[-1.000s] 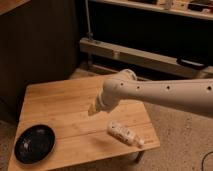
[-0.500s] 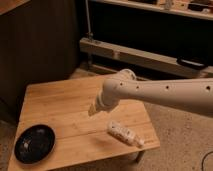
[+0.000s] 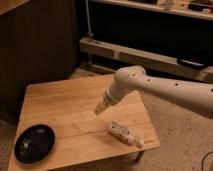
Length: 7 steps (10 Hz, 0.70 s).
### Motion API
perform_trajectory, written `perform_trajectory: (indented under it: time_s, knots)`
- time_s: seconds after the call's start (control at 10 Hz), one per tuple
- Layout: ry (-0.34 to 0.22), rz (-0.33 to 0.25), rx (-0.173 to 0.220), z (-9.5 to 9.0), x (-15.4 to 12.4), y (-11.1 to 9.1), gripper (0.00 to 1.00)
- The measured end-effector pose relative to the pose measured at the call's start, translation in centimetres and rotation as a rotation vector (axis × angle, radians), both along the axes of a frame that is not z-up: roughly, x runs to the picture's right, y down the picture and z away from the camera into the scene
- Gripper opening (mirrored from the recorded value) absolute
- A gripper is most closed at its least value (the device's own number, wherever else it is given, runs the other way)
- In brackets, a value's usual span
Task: Place the bottle in the ceramic bowl
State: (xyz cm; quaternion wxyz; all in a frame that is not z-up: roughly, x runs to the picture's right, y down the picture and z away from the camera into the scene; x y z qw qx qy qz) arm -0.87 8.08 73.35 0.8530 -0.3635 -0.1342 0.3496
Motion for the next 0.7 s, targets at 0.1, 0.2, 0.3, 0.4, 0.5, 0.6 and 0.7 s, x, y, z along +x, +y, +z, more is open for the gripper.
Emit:
perform_trajectory:
  time_s: [0.1, 0.2, 0.3, 0.4, 0.5, 0.6, 0.7]
  knots:
    - [-0.085, -0.049, 0.024, 0.3, 0.7, -0.4, 0.65]
    - [-0.15, -0.081, 0.045, 0.5, 1.2, -0.6, 0.65]
    - [-0.224, -0.115, 0.074, 0.7, 1.9, -0.9, 0.65]
    - [-0.271, -0.137, 0.097, 0.8, 2.4, -1.1, 0.65]
    - [-0.277, -0.163, 0.108, 0.8, 2.6, -1.1, 0.65]
    - [-0.242, -0.183, 0.084, 0.5, 1.9, -0.9, 0.65]
    - [-0.205, -0.203, 0.042, 0.0, 1.0, -0.1, 0.65]
